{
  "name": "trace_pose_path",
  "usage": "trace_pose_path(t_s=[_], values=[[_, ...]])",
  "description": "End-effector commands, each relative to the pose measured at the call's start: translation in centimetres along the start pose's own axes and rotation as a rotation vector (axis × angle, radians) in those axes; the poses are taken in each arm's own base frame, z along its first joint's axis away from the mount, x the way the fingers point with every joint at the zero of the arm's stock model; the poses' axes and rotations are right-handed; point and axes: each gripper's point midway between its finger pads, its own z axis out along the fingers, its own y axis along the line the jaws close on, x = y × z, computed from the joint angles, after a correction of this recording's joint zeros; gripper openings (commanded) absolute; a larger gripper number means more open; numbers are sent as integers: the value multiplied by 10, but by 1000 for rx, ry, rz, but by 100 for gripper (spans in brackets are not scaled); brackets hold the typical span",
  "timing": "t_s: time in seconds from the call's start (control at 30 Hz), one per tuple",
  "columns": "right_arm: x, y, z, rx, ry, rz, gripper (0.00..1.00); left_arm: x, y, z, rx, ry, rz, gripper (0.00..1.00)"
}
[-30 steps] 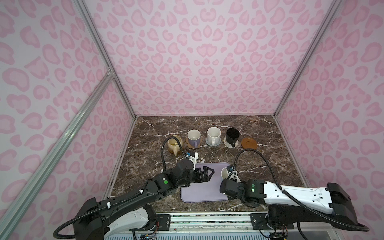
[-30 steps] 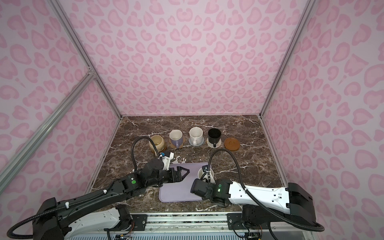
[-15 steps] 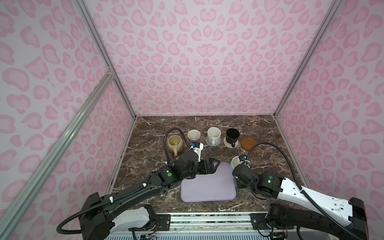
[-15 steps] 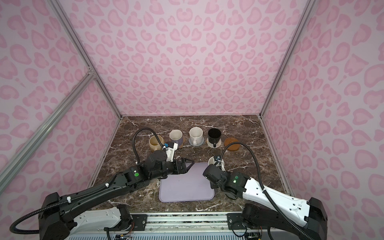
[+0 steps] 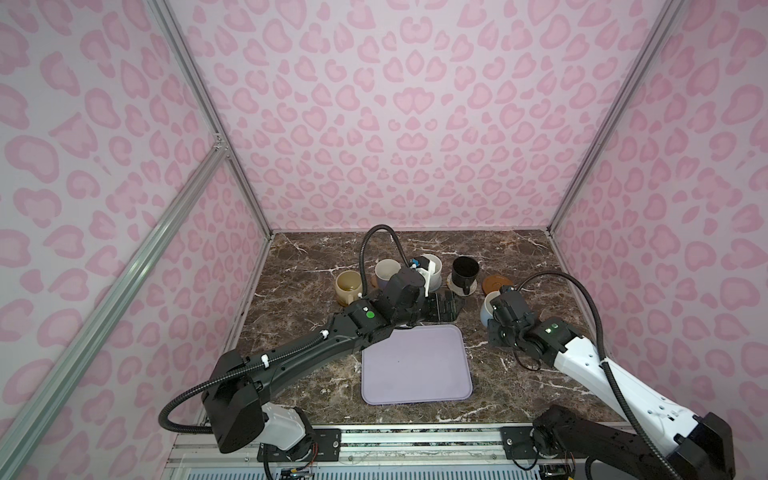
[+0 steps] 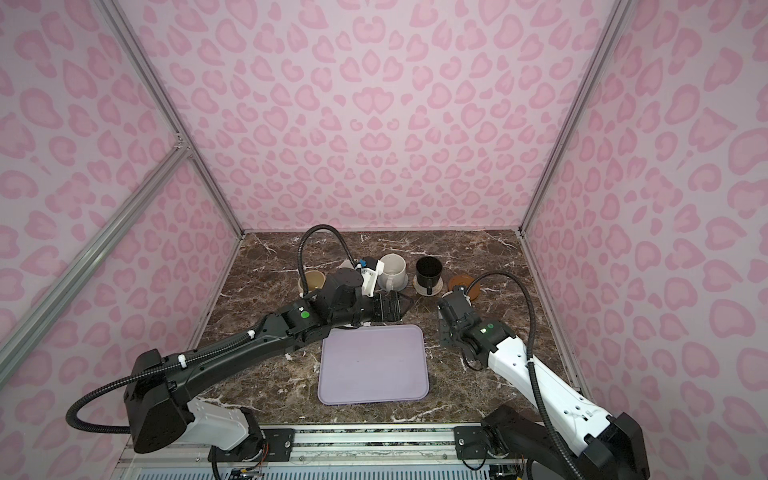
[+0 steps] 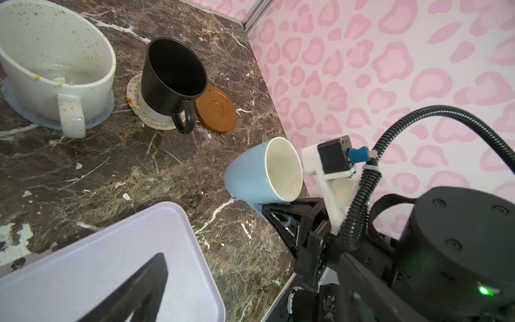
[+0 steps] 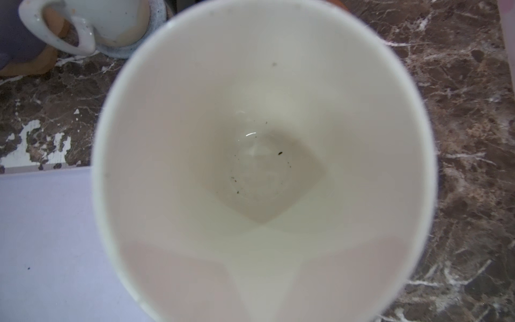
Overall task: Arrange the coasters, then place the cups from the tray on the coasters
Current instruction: 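Carry the pale blue mug toward the brown wooden coaster with the right gripper, then lower the pale blue mug onto the brown wooden coaster and open the right gripper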
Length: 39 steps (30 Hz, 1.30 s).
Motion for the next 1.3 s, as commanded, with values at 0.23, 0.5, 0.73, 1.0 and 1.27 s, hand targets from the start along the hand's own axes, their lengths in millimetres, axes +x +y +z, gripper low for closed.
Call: trace_pose_path(t_s=[0.23,0.5,0.73,1.0,1.27], values=[[-60,-17,46,-7,-17,111,0,-23,5,34,-23,3,20,97],[-99,-37,84,29,34,142,0,-37,12,56,-43,-1,15,97],[-122,-47,110,64,63,142,0,-43,17,69,-52,6,12,97],[-126,-54,131,89,103,133,0,-43,20,76,-55,13,10,97],[-119,-56,138,105,130,121,0,-40,22,80,-56,17,3,97]])
